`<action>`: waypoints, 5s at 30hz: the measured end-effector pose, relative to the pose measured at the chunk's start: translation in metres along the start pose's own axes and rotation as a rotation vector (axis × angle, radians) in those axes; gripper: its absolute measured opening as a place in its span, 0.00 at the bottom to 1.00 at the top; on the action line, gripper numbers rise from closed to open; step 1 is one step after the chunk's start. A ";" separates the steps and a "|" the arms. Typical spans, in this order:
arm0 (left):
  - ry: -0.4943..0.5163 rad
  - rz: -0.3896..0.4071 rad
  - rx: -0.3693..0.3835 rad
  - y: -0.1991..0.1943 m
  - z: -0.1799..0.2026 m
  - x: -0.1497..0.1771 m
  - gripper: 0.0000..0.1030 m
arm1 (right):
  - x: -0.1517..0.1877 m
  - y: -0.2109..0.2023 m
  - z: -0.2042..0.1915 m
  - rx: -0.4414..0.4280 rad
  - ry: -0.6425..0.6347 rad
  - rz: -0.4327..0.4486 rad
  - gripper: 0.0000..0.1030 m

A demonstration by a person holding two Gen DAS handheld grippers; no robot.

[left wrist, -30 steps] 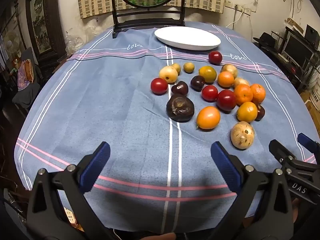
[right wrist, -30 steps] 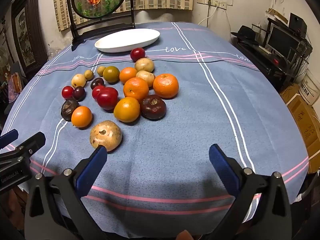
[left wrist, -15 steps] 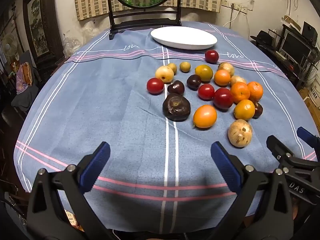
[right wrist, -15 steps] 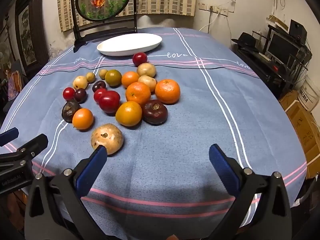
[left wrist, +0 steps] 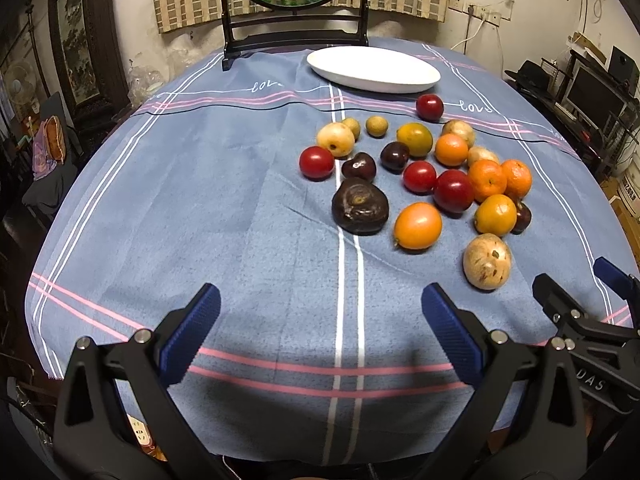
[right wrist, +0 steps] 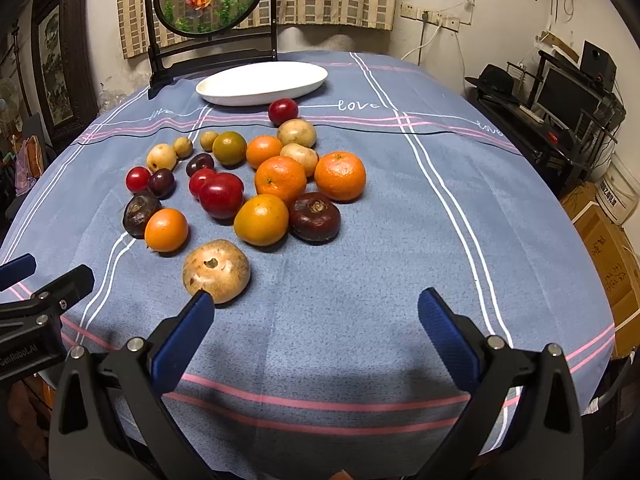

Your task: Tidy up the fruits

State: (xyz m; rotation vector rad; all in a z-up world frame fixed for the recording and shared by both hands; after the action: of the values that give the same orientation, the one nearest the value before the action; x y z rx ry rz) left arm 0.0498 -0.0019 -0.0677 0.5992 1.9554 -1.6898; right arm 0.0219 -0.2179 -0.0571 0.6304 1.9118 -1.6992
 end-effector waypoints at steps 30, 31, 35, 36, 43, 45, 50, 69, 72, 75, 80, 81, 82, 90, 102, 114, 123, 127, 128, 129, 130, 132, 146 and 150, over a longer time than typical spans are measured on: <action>0.018 -0.002 0.004 0.001 0.006 0.005 0.98 | 0.006 0.002 -0.001 -0.006 -0.008 -0.014 0.99; 0.018 -0.002 0.004 0.001 0.006 0.005 0.98 | 0.006 0.002 -0.002 -0.006 -0.008 -0.016 0.99; 0.019 -0.002 0.004 0.001 0.006 0.005 0.98 | 0.006 0.002 -0.002 -0.007 -0.009 -0.017 0.99; 0.019 -0.003 0.004 0.001 0.006 0.005 0.98 | 0.006 0.003 -0.002 -0.007 -0.009 -0.017 0.99; 0.020 -0.004 0.005 0.001 0.006 0.006 0.98 | 0.006 0.003 -0.002 -0.006 -0.009 -0.017 0.99; 0.020 -0.003 0.004 0.002 0.007 0.006 0.98 | 0.006 0.003 -0.002 -0.007 -0.009 -0.018 0.99; 0.020 -0.004 0.005 0.002 0.007 0.006 0.98 | 0.007 0.003 -0.002 -0.008 -0.011 -0.021 0.99; 0.028 -0.011 0.005 0.005 0.008 0.011 0.98 | 0.008 0.005 -0.003 -0.032 -0.019 -0.019 0.99; 0.025 -0.008 -0.001 0.007 0.003 0.008 0.98 | 0.009 0.006 -0.004 -0.074 -0.009 -0.032 0.99; 0.023 -0.006 -0.011 0.009 -0.003 0.005 0.98 | 0.008 0.010 -0.005 -0.094 -0.002 -0.047 0.99; 0.030 -0.013 -0.020 0.016 -0.011 0.002 0.98 | 0.006 0.018 -0.019 -0.178 -0.011 -0.076 0.99; 0.030 -0.012 -0.020 0.016 -0.013 0.001 0.98 | 0.004 0.020 -0.023 -0.179 -0.027 -0.078 0.99; 0.027 -0.009 -0.021 0.017 -0.015 -0.001 0.98 | 0.003 0.022 -0.027 -0.183 -0.040 -0.079 0.99; -0.034 -0.029 -0.058 0.033 -0.049 -0.012 0.98 | -0.002 0.042 -0.052 -0.212 -0.114 -0.126 0.83; 0.012 -0.031 -0.011 0.041 -0.037 -0.016 0.98 | -0.009 0.054 -0.054 -0.261 -0.095 -0.122 0.45; 0.118 -0.020 0.060 0.051 0.004 -0.029 0.98 | -0.001 0.034 -0.038 -0.322 -0.094 -0.101 0.45; 0.160 -0.043 0.066 0.075 0.016 -0.035 0.96 | -0.007 0.030 -0.025 -0.353 -0.061 -0.097 0.45; 0.161 -0.068 0.078 0.085 0.025 -0.038 0.81 | -0.006 0.032 -0.026 -0.355 -0.066 -0.104 0.45; 0.152 -0.061 0.087 0.085 0.026 -0.040 0.80 | -0.006 0.032 -0.026 -0.356 -0.069 -0.105 0.45; 0.148 -0.054 0.094 0.084 0.027 -0.041 0.77 | -0.006 0.033 -0.027 -0.355 -0.074 -0.106 0.45; 0.152 -0.048 0.104 0.083 0.029 -0.043 0.73 | -0.006 0.033 -0.028 -0.354 -0.078 -0.107 0.45; 0.154 -0.046 0.107 0.083 0.032 -0.046 0.72 | -0.006 0.035 -0.028 -0.352 -0.081 -0.111 0.45; 0.103 -0.072 0.182 0.079 0.032 -0.045 0.45 | -0.008 0.033 -0.028 -0.350 -0.091 -0.108 0.45; 0.093 -0.067 0.217 0.063 0.027 -0.047 0.45 | -0.013 0.026 -0.025 -0.349 -0.107 -0.093 0.45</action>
State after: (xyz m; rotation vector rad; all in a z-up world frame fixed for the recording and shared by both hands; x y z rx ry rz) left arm 0.1276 -0.0209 -0.0905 0.7091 1.8870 -1.9645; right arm 0.0471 -0.1903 -0.0665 0.3143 2.1178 -1.3712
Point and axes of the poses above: each gripper's, at about its wrist camera, not at the fingertips, and y roughly the way its jaws point, z to its right, x to its underside, the point moved 8 cm from there along y, roughly the way its jaws point, and after that the axes turned 8 degrees about -x, right-handed, at the moved point
